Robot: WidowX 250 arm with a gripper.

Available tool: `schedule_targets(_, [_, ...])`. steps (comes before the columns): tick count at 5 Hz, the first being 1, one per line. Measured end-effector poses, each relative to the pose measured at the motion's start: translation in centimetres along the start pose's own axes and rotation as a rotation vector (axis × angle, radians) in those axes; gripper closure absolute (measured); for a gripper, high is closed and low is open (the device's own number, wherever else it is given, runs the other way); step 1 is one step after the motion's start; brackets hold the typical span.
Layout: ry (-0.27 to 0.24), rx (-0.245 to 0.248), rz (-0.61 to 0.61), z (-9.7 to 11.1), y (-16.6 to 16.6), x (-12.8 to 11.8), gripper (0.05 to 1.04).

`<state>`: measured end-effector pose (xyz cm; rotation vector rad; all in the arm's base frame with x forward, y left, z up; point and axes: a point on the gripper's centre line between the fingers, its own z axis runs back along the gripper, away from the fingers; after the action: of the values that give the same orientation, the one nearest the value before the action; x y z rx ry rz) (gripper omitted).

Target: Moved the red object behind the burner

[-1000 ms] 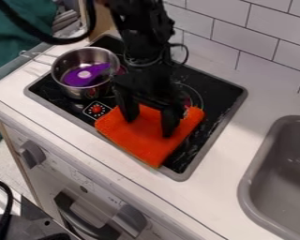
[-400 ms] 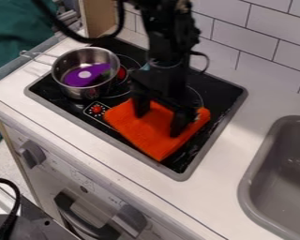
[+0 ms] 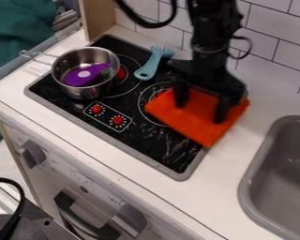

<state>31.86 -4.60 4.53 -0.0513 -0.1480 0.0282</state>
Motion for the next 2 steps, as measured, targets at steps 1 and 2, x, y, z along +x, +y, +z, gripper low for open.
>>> schedule_targets(1, [0.015,-0.006,0.089,-0.2,-0.6,2.2,0.079])
schedule_targets(2, [0.018,0.006,0.120,-0.5,-0.7,3.3,0.079])
